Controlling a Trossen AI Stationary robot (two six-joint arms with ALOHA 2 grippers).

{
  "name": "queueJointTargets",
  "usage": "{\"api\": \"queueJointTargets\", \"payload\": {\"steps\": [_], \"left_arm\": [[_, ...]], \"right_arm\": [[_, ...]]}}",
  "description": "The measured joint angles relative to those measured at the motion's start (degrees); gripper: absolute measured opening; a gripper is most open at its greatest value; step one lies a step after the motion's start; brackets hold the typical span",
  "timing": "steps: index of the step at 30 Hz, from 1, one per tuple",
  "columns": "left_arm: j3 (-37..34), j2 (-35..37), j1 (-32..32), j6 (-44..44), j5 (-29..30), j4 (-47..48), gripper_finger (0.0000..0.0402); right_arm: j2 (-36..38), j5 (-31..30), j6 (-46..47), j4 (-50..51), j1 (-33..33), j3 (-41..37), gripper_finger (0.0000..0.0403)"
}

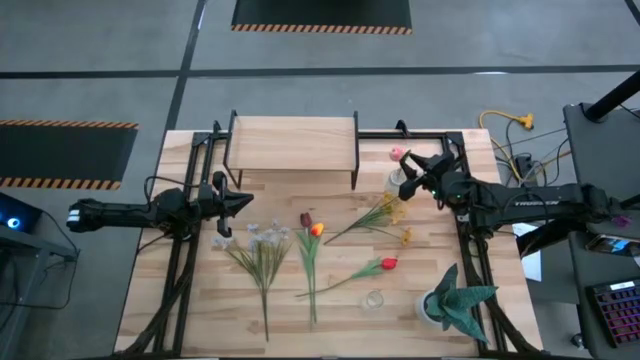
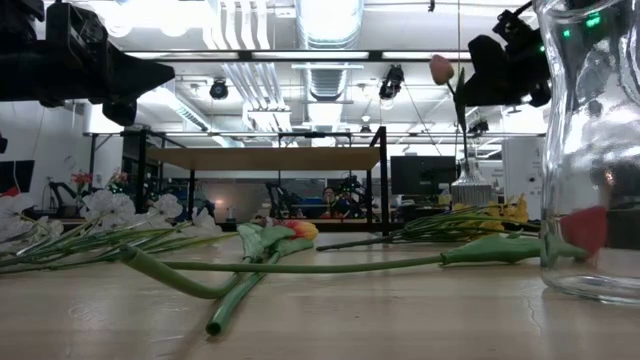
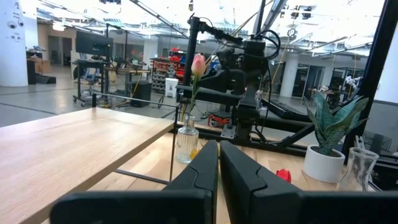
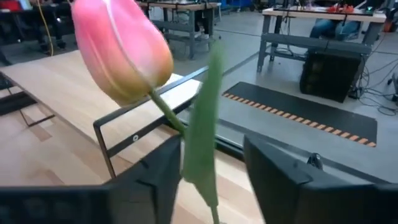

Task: Pick and place flowers into a vace then onto a shelf
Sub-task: Put the pink tulip into the top transparent vase, then put the yellow flowers into the bottom transparent vase

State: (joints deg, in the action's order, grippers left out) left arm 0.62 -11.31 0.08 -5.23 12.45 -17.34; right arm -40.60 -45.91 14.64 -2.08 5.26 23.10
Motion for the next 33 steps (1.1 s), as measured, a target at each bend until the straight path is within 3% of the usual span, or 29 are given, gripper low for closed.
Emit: {"api": "queueJointTargets", "payload": {"steps": [4, 8, 15, 19, 25, 29, 33], "left_arm": [[0.0, -0.02, 0.01, 0.0, 0.0, 0.0, 0.0], [0.0, -0.02, 0.0, 0.0, -0.02, 0.0, 0.0], [0.0, -0.02, 0.0, 0.0, -0.02, 0.0, 0.0], [0.0, 0.0, 0.0, 0.0, -0.01, 0.0, 0.0], [-0.02, -0.01, 0.0, 0.0, -0.02, 0.0, 0.0], [-0.02, 0.0, 0.0, 0.0, -0.02, 0.02, 0.0], [-0.02, -0.02, -0.02, 0.0, -0.02, 0.0, 0.0]], "right_arm": [[0.95, -0.07, -1.02, 0.06, -0.16, 1.93, 0.0227], [1.47, -0.07, -8.1, 0.19, -1.05, 6.02, 0.0259], [1.49, 2.8, -13.61, 7.28, -2.78, 15.43, 0.0285], [1.48, 11.89, -9.78, 14.04, -2.78, 19.89, 0.028], [0.95, 33.58, -2.76, 15.29, -2.8, 21.3, 0.026], [-0.38, 42.71, 4.57, 17.12, -3.34, 21.28, 0.0245], [-2.47, 51.95, 5.91, 20.0, -5.42, 21.2, 0.023]]}}
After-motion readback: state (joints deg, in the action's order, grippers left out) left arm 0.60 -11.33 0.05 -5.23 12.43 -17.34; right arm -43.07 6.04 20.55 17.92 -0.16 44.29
